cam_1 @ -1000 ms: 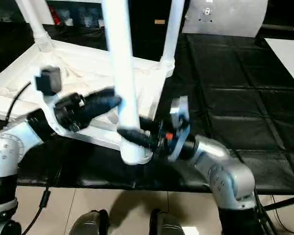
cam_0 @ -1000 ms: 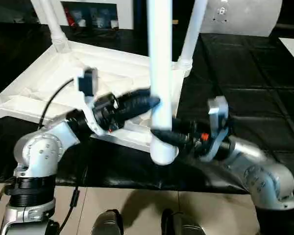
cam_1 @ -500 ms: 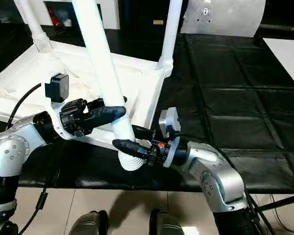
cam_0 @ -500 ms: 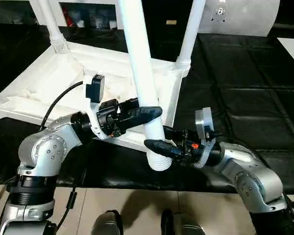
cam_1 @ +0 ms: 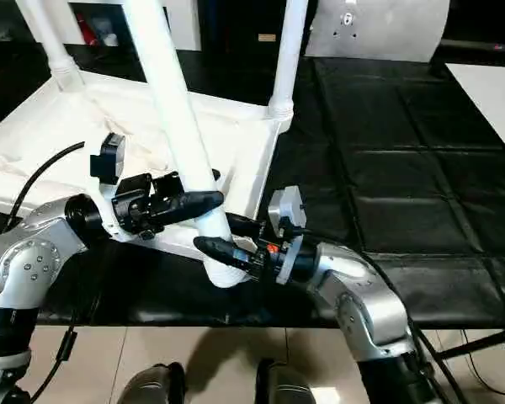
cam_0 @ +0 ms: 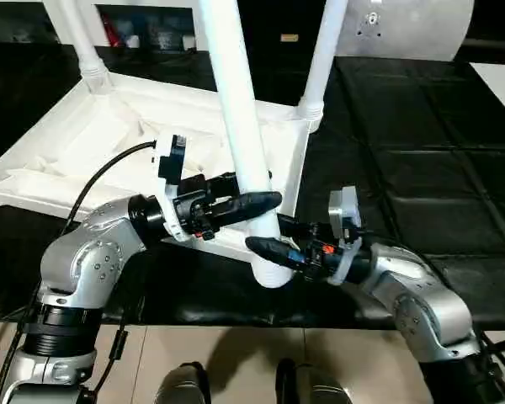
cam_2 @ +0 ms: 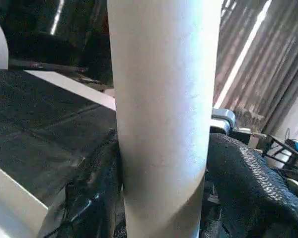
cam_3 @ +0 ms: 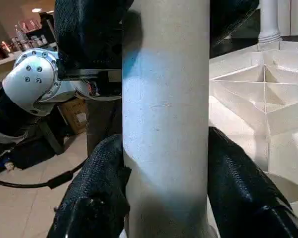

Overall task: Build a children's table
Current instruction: Pick table leg

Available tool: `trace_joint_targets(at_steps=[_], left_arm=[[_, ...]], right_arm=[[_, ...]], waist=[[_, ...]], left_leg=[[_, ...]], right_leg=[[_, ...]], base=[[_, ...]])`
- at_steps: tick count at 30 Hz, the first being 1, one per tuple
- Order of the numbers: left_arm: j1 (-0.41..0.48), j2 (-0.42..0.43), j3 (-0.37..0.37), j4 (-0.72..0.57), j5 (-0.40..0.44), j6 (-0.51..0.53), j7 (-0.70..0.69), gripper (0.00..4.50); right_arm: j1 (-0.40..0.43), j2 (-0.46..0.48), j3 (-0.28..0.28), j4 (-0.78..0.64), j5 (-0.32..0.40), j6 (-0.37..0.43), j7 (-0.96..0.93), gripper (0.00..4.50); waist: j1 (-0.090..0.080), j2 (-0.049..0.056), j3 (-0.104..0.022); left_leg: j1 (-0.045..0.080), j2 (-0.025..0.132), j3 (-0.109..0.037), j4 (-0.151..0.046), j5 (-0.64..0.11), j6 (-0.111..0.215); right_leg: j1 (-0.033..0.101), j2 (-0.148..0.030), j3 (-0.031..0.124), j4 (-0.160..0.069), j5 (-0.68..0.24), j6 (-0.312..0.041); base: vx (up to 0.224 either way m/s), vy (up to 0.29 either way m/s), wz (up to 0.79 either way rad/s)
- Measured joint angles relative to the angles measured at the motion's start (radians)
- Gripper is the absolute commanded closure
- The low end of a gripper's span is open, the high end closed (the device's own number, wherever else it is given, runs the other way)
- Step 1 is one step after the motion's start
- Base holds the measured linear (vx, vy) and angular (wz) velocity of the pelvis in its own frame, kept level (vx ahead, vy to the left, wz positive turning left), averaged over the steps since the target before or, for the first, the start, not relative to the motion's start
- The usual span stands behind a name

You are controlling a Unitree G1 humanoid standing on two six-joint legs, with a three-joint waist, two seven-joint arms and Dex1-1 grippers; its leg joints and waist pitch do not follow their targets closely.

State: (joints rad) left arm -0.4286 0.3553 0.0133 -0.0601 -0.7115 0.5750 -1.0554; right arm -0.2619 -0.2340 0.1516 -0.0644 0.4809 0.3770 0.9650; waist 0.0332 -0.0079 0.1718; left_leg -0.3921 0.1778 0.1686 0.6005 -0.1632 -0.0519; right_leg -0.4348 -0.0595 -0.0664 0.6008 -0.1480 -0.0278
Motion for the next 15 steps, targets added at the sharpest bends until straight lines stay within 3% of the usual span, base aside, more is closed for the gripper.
trace_joint_targets(at_steps=[9, 10, 15], left_arm=[[0.004, -0.01, -0.032, -0.01, 0.12, -0.158, 0.037, 2.24], [0.009, -0.009, -0.032, -0.022, 0.13, -0.165, 0.052, 2.46], [0.037, -0.009, -0.033, -0.093, 0.154, -0.167, 0.094, 2.5]], right_arm=[[-0.018, 0.01, 0.0, 0.025, -0.016, -0.033, -0.025, 2.62], [-0.018, 0.013, -0.001, 0.025, -0.017, -0.035, -0.032, 2.62], [-0.014, 0.017, 0.001, 0.02, -0.038, -0.074, -0.038, 2.62]], waist=[[0.001, 0.0, 0.0], [0.001, 0.0, 0.0], [0.0, 0.0, 0.0]], left_leg=[[0.0, 0.0, 0.0, -0.001, 0.0, 0.0], [0.0, 0.0, 0.0, -0.001, 0.0, 0.0], [0.0, 0.0, 0.0, -0.002, 0.0, 0.0]], right_leg=[[0.0, 0.0, 0.0, 0.0, 0.0, 0.0], [0.0, 0.0, 0.0, 0.0, 0.0, 0.0], [-0.001, 0.0, 0.0, 0.0, 0.0, 0.0]], base=[[0.0, 0.0, 0.0], [0.0, 0.0, 0.0], [0.0, 0.0, 0.0]])
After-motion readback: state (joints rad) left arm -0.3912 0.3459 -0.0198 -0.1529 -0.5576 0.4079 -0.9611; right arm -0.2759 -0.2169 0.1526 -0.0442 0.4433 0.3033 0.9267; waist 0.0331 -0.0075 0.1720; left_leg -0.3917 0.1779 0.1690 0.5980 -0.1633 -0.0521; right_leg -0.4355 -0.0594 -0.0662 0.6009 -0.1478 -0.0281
